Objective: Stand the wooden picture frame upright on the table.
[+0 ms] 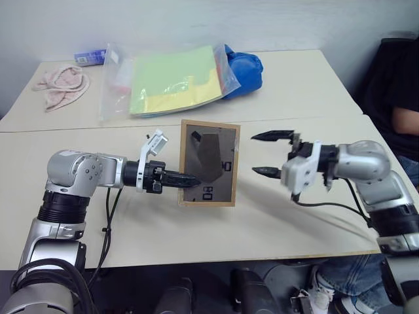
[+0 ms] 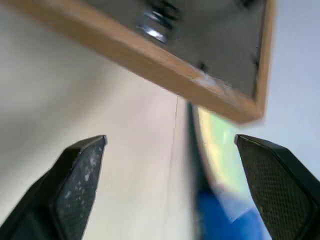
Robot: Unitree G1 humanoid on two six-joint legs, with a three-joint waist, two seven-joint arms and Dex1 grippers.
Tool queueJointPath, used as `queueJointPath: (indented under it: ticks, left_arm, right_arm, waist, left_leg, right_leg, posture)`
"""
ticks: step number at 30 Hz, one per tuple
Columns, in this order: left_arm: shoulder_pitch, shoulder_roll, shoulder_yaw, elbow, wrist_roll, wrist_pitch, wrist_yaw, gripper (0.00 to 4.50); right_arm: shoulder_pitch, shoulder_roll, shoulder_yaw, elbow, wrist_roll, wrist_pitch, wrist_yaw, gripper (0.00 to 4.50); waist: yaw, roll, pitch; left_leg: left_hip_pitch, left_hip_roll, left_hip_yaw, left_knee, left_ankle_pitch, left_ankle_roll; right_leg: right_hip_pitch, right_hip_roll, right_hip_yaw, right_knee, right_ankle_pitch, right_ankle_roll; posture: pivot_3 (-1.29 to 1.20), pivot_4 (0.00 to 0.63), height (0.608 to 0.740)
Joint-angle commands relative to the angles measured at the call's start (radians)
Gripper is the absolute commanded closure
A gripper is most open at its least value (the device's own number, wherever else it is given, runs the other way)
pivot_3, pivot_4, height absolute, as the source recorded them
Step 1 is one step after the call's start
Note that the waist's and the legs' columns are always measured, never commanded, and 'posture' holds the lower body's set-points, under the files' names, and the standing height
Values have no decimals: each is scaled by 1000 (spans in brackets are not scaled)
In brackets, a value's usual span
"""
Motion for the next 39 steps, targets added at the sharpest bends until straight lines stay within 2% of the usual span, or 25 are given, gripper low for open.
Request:
queueJointPath:
  ticks: [1, 3, 7, 12, 15, 17, 22, 24, 28, 30, 32, 33, 34, 36, 38, 39]
  left_arm:
    - [-27, 3, 32, -46, -42, 18, -22, 3242]
    - [-27, 4, 31, -53, -46, 26, -22, 3242]
    - [-30, 6, 36, -59, -50, 43, -16, 3242]
    - [-28, 27, 56, -59, -53, 66, -18, 3242]
    - [-4, 45, 67, -82, -50, 53, -12, 2243]
    - [14, 62, 88, -95, -59, 55, -11, 1573]
    - [40, 90, 129, -111, -70, 58, 4, 71]
    - [57, 110, 171, -122, -79, 60, 14, 0]
    - [183, 230, 338, -221, -97, -51, -47, 0]
    - [268, 273, 449, -297, -73, -178, -88, 0]
    - [324, 280, 557, -357, -93, -239, -93, 0]
    - [346, 260, 606, -390, -87, -283, -66, 0]
    - [370, 244, 635, -421, -71, -330, -42, 0]
    - [458, 209, 647, -513, 20, -480, -24, 0]
    - [534, 171, 619, -588, 88, -593, -3, 0]
    - [563, 147, 598, -618, 112, -636, 14, 0]
  right_arm:
    - [-88, 65, -53, 95, -261, -199, -298, 454]
    - [-131, 94, -45, 141, -370, -205, -435, 882]
    - [-185, 93, 8, 191, -547, -195, -651, 2106]
    - [-206, 52, 67, 211, -661, -190, -857, 2611]
    - [-226, 42, 93, 205, -668, -195, -933, 2796]
    - [-240, 35, 113, 202, -673, -197, -967, 3195]
    - [-263, 15, 159, 217, -687, -187, -1021, 3244]
    - [-275, 14, 176, 245, -671, -186, -1021, 3244]
    - [-295, 12, 206, 309, -610, -206, -995, 3244]
    - [-301, 20, 228, 378, -509, -240, -939, 3244]
    - [-306, 39, 268, 465, -331, -259, -822, 3244]
    - [-279, 59, 301, 477, -136, -202, -673, 3245]
    - [-245, 75, 327, 458, 61, -120, -513, 3245]
    - [-130, 110, 328, 283, 508, 227, -106, 3245]
    - [-56, 125, 298, 124, 760, 530, 118, 3245]
    - [-31, 129, 284, 59, 843, 661, 180, 3245]
  waist:
    - [-5, 0, 0]
    - [-7, 0, 0]
    - [-9, 0, 0]
    - [-9, 0, 0]
    - [-18, 0, 0]
    - [-28, 0, 0]
    - [-53, 0, 0]
    - [-57, 0, 0]
    - [-80, 0, 0]
    - [-87, 0, 0]
    - [-91, 0, 0]
    - [-94, 0, 0]
    - [-99, 0, 0]
    - [-104, -1, -1]
    - [-100, 0, 0]
    - [-95, 0, 0]
  left_leg:
    - [0, 0, 0, 0, 0, 0]
    - [2, -1, -2, 0, 0, -1]
    - [2, -2, -2, 0, 0, -1]
    - [3, -2, -2, 0, 0, -1]
    - [3, -3, -1, -1, 0, -2]
    - [4, -3, 0, -3, 0, -2]
    - [5, -2, -1, -6, -1, -3]
    - [5, -2, -1, -8, -1, -3]
    - [7, -1, -1, -12, -1, -3]
    - [6, 0, -1, -13, -1, -3]
    - [6, 0, 0, -13, -1, -3]
    - [6, 1, 1, -13, -1, -3]
    - [6, 1, 0, -13, -1, -3]
    - [6, 2, -1, -11, -1, -2]
    - [7, 5, -4, -11, -2, -1]
    - [7, 5, -5, -11, -3, -1]
  right_leg:
    - [0, 1, 0, 0, 0, 0]
    - [-1, 2, 1, 2, 0, -1]
    - [-5, 6, 5, 4, -1, -1]
    - [-8, 12, 12, 4, 0, -1]
    - [-12, 14, 20, 6, 0, -1]
    - [-13, 14, 22, 7, 0, -1]
    - [-14, 15, 26, 7, 0, -1]
    - [-14, 15, 26, 8, 0, -1]
    - [-14, 14, 27, 7, 0, -1]
    - [-15, 14, 27, 6, -1, -2]
    - [-14, 14, 27, 4, 0, -2]
    - [-14, 14, 27, 3, 0, -2]
    - [-13, 13, 27, 3, 0, -2]
    - [-9, 12, 30, 2, 0, -2]
    - [-3, 13, 28, 0, 0, -2]
    - [-3, 13, 26, -1, 0, -2]
  posture:
    - [0, 150, 740]
    - [0, 150, 740]
    - [0, 150, 740]
    - [0, 150, 740]
    - [0, 150, 740]
    - [0, 150, 740]
    - [0, 150, 740]
    - [0, 150, 740]
    - [0, 150, 740]
    - [0, 150, 740]
    - [0, 150, 740]
    - [0, 150, 740]
    - [0, 150, 740]
    - [0, 150, 740]
    - [0, 150, 740]
    - [0, 150, 740]
